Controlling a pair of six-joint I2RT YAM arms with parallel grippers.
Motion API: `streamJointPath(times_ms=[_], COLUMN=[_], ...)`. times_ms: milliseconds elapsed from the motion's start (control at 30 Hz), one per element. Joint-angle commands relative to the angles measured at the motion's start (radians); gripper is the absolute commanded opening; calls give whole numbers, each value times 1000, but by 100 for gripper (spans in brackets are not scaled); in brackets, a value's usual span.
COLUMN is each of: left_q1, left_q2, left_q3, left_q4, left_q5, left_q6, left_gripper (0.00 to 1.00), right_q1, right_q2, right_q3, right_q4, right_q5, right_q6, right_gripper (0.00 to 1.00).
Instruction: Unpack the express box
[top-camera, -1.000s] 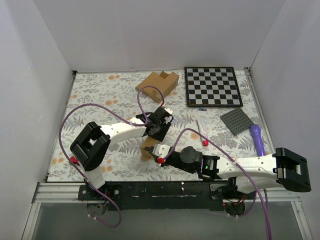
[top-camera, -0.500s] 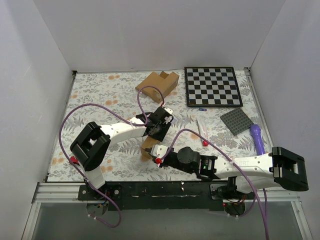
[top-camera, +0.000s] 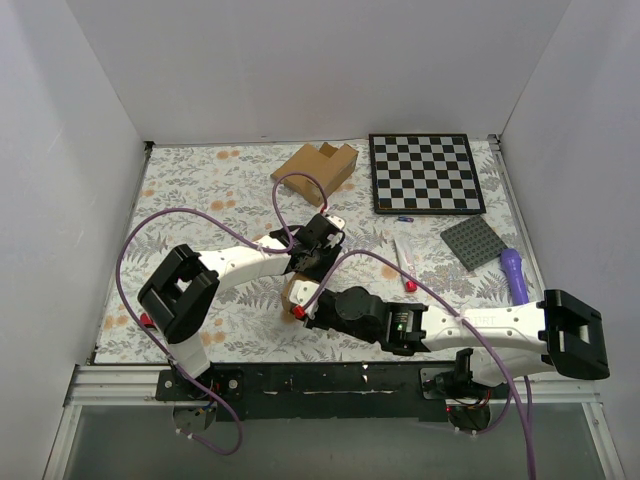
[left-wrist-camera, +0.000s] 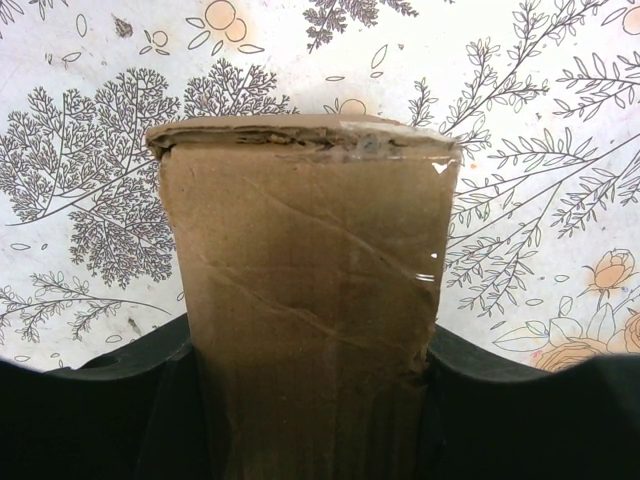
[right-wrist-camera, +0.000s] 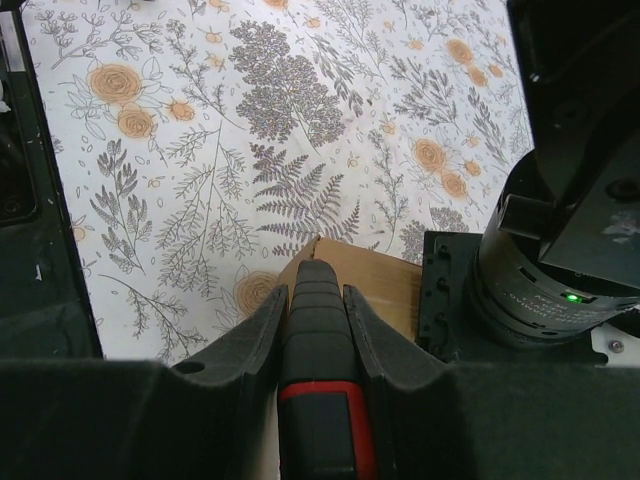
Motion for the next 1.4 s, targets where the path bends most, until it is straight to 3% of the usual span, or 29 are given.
streamJointPath(times_ms=[0, 433, 1367], left_q1=[-5, 6, 40], left_q2=[-3, 8, 26], left_q3=[-46, -44, -41], left_q4=[-30, -28, -36], left_q5=[29, 29, 3], left_q6=[-2, -17, -36], left_gripper=[0, 0, 0], right_q1=[5, 5, 12], right_q2=[6, -39, -119], right_q3=[42, 30, -47], right_q4=[-154, -285, -352], right_q5=[79, 142, 157], right_q6=[75, 204, 262], right_gripper=[1, 1, 1])
